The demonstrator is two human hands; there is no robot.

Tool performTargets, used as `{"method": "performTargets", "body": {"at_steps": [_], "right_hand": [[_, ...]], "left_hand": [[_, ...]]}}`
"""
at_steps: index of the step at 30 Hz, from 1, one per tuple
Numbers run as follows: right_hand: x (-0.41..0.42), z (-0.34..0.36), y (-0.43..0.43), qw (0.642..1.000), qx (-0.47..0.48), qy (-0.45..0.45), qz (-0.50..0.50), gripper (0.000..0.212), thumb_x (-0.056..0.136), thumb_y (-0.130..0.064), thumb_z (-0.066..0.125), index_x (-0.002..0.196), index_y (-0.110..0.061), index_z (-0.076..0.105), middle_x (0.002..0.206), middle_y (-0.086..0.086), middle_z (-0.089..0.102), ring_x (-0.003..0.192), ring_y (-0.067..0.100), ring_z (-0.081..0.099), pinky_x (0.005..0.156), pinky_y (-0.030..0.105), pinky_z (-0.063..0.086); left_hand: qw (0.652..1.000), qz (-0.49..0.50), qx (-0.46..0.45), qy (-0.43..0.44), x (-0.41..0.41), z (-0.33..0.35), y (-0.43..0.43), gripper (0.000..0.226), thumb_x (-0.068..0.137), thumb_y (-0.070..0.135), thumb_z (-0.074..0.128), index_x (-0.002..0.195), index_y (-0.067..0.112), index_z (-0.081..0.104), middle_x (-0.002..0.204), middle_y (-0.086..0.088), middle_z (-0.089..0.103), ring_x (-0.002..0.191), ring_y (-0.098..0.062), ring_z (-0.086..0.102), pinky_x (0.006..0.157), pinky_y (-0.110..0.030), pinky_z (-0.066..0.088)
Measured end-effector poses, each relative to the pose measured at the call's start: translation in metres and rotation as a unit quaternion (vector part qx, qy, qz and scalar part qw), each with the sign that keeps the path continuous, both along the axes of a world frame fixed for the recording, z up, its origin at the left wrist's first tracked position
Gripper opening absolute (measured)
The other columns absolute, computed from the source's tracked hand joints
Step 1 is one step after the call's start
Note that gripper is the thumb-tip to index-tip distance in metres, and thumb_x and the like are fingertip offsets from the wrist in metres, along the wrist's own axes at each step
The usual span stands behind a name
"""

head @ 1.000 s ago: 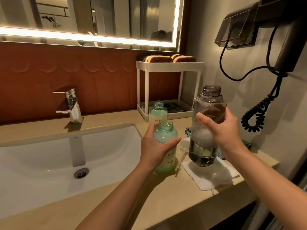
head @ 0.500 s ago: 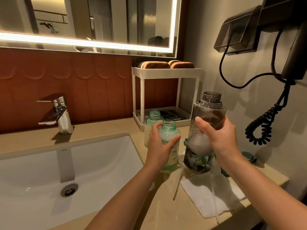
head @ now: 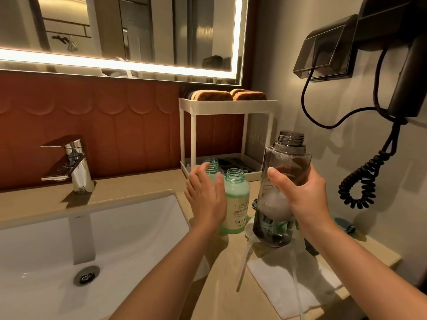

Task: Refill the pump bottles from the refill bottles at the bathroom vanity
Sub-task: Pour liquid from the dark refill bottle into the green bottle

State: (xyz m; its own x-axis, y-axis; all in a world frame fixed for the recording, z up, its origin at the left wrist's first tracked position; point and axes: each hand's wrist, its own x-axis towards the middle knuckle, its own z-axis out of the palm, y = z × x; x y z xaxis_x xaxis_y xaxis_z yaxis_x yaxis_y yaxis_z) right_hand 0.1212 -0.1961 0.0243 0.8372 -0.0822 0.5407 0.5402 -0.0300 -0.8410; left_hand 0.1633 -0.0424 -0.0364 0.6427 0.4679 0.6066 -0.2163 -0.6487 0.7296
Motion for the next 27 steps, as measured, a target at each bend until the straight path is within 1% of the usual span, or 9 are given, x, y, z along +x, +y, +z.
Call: {"method": "performTargets", "body": {"at_steps": [2, 4, 8, 10, 14, 17, 21, 25, 27], "right_hand": [[0.001, 0.003, -0.001, 1.000, 0.000, 0.001, 0.000, 0.043, 0.053, -0.046, 0.071, 0.091, -0.028, 0.059, 0.087, -0.011, 0.067, 0.078, -0.002, 0.063, 0.068, 0.017, 0.046], [0.002, 0.005, -0.003, 1.000, -0.003, 0.000, -0.003, 0.043, 0.052, -0.047, 0.071, 0.090, -0.029, 0.059, 0.087, -0.012, 0.066, 0.078, -0.002, 0.063, 0.068, 0.018, 0.046], [0.004, 0.010, -0.009, 1.000, -0.006, -0.007, -0.006, 0.042, 0.053, -0.046, 0.070, 0.089, -0.029, 0.060, 0.086, -0.011, 0.067, 0.078, -0.002, 0.063, 0.069, 0.018, 0.046], [0.005, 0.009, -0.011, 1.000, -0.007, -0.009, -0.005, 0.040, 0.054, -0.044, 0.071, 0.089, -0.028, 0.060, 0.085, -0.010, 0.067, 0.077, -0.002, 0.063, 0.068, 0.018, 0.046], [0.007, 0.008, -0.013, 1.000, -0.019, -0.015, -0.003, 0.038, 0.054, -0.042, 0.071, 0.087, -0.026, 0.060, 0.082, -0.010, 0.066, 0.073, -0.004, 0.062, 0.062, 0.013, 0.046], [0.008, 0.009, -0.013, 1.000, -0.019, -0.019, -0.001, 0.037, 0.055, -0.041, 0.071, 0.087, -0.025, 0.060, 0.081, -0.010, 0.066, 0.071, -0.006, 0.062, 0.059, 0.008, 0.046], [0.007, 0.011, -0.012, 0.999, -0.017, -0.027, 0.008, 0.035, 0.056, -0.038, 0.071, 0.086, -0.024, 0.060, 0.080, -0.010, 0.066, 0.069, -0.007, 0.061, 0.058, 0.006, 0.045], [0.003, 0.014, -0.012, 0.999, -0.020, -0.024, 0.012, 0.037, 0.056, -0.039, 0.071, 0.088, -0.024, 0.060, 0.081, -0.009, 0.067, 0.071, -0.006, 0.062, 0.061, 0.011, 0.047], [-0.001, 0.015, -0.012, 0.999, -0.019, -0.025, 0.014, 0.039, 0.055, -0.040, 0.071, 0.089, -0.023, 0.061, 0.082, -0.008, 0.067, 0.072, -0.005, 0.062, 0.061, 0.010, 0.047]], "left_hand": [[1.000, 0.027, -0.012, 0.007, 0.008, 0.012, 0.009, 0.050, 0.094, 0.047, 0.039, 0.134, 0.018, 0.037, 0.141, -0.003, 0.031, 0.130, -0.019, 0.028, 0.106, -0.033, 0.019], [0.998, 0.026, -0.024, 0.047, 0.018, 0.023, 0.018, 0.055, 0.090, 0.046, 0.050, 0.136, 0.019, 0.035, 0.144, -0.003, 0.028, 0.133, -0.021, 0.026, 0.109, -0.038, 0.018], [0.982, -0.022, -0.042, 0.182, 0.043, 0.033, 0.037, 0.072, 0.082, 0.057, 0.059, 0.139, 0.021, 0.035, 0.148, -0.003, 0.028, 0.137, -0.026, 0.026, 0.112, -0.046, 0.020], [0.972, -0.057, -0.062, 0.217, 0.052, 0.032, 0.044, 0.075, 0.077, 0.060, 0.062, 0.137, 0.022, 0.039, 0.147, -0.005, 0.033, 0.135, -0.028, 0.032, 0.110, -0.051, 0.026], [0.965, -0.119, -0.116, 0.204, 0.059, 0.032, 0.049, 0.079, 0.071, 0.057, 0.070, 0.135, 0.018, 0.045, 0.144, -0.007, 0.042, 0.131, -0.030, 0.040, 0.106, -0.055, 0.033], [0.965, -0.119, -0.150, 0.179, 0.054, 0.030, 0.046, 0.073, 0.071, 0.055, 0.072, 0.131, 0.018, 0.050, 0.138, -0.005, 0.049, 0.128, -0.028, 0.044, 0.105, -0.054, 0.034], [0.971, -0.092, -0.179, 0.128, 0.044, 0.028, 0.042, 0.067, 0.077, 0.046, 0.070, 0.131, 0.014, 0.049, 0.135, -0.005, 0.051, 0.126, -0.027, 0.045, 0.104, -0.053, 0.036], [0.973, -0.079, -0.192, 0.098, 0.028, 0.037, 0.051, 0.052, 0.071, 0.054, 0.072, 0.109, 0.021, 0.062, 0.116, -0.002, 0.062, 0.111, -0.026, 0.055, 0.097, -0.056, 0.041], [0.975, -0.092, -0.186, 0.081, 0.019, 0.044, 0.056, 0.039, 0.072, 0.050, 0.073, 0.099, 0.022, 0.065, 0.103, 0.002, 0.066, 0.103, -0.023, 0.059, 0.092, -0.052, 0.046]]}}
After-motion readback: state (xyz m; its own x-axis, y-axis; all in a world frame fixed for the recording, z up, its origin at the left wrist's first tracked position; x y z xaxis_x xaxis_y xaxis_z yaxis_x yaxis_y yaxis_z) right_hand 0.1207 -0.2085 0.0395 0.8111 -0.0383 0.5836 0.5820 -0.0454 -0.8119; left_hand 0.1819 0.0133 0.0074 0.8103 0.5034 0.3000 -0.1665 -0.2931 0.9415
